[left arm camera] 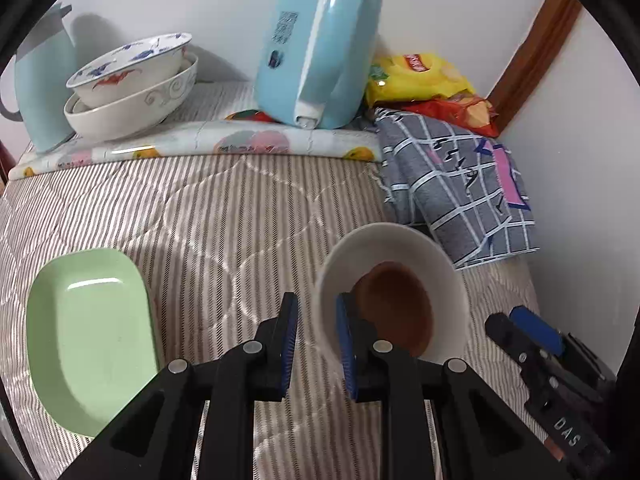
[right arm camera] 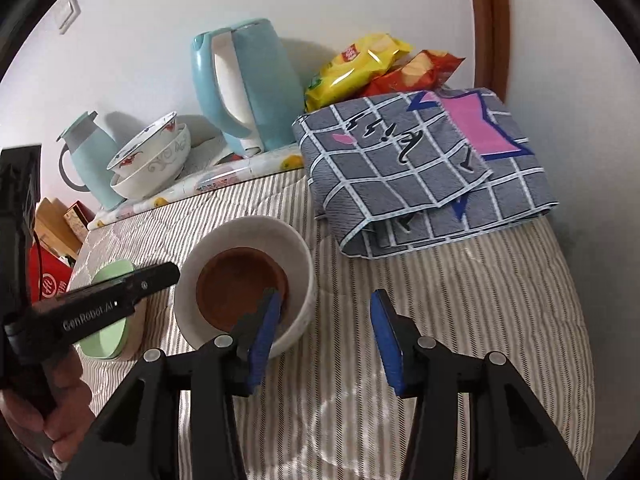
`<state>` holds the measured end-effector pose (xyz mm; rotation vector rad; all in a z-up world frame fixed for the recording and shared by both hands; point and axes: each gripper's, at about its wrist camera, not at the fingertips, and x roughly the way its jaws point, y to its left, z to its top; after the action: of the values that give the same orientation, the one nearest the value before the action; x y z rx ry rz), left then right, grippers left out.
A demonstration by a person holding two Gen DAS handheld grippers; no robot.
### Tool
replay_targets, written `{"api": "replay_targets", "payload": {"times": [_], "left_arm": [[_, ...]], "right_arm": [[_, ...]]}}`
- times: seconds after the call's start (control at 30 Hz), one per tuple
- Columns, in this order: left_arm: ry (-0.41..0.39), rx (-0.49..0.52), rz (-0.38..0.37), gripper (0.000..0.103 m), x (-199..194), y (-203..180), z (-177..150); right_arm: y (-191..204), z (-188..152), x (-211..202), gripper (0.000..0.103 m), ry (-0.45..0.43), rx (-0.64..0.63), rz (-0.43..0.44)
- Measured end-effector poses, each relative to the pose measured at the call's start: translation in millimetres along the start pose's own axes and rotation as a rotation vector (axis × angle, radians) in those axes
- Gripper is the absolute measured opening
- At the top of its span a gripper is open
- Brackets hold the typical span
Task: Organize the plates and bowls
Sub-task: 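Close both grippers on opposite sides of the white bowl's rim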
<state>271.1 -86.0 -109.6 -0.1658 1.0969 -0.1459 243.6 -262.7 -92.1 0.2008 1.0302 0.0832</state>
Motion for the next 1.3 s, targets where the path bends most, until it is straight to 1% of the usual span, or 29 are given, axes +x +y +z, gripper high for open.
{"api": "replay_targets", "payload": {"times": [0.13, 0.23, 0.3, 0.33, 0.53, 0.63, 0.73, 0.83, 0.97, 1.17, 1.3], "left_arm": [[0.023, 0.005, 0.007, 0.019, 8.1, 2.4, -1.0], [0.037, 0.017, 0.004, 0.019, 12.8, 1.3, -1.0], [0.037, 0.018, 0.006, 0.019, 14.0, 0.9, -0.6], [0.036, 0.019, 0.005, 0.019, 15.0, 0.6, 0.1], [0.047, 0.024, 0.013, 0.019, 23.3, -0.2, 1.4], [0.052, 0.039, 0.014, 0.019, 27.3, -1.8, 0.9], [0.052, 0.041, 0.014, 0.019, 29.9, -2.1, 0.6], [0.054, 0.035, 0.002, 0.019, 33.9, -1.0, 0.4], [0.058, 0.021, -0.017, 0.022, 39.3, 2.3, 0.0], [0.06, 0.012, -0.039, 0.022, 43.5, 4.3, -0.9], [0.053, 0.022, -0.029, 0.022, 45.5, 2.2, -0.4]], "right_arm": [[3.0, 5.0, 11.9, 0.044, 0.038, 0.002, -0.002], [4.7, 6.7, 19.0, 0.043, 0.049, -0.002, -0.009], [6.3, 7.2, 23.7, 0.043, 0.057, -0.007, -0.009], [7.2, 7.4, 26.7, 0.042, 0.065, -0.012, -0.012], [14.1, 9.0, 44.7, 0.035, 0.108, -0.052, -0.047], [13.9, 9.4, 52.6, 0.035, 0.124, -0.054, -0.055], [13.7, 9.1, 59.0, 0.035, 0.145, -0.06, -0.081], [14.4, 8.8, 61.7, 0.035, 0.15, -0.064, -0.081], [16.3, 9.5, 63.7, 0.035, 0.15, -0.069, -0.085], [14.5, 9.3, 65.9, 0.035, 0.142, -0.068, -0.082], [12.9, 9.5, 67.4, 0.035, 0.143, -0.065, -0.079]]}}
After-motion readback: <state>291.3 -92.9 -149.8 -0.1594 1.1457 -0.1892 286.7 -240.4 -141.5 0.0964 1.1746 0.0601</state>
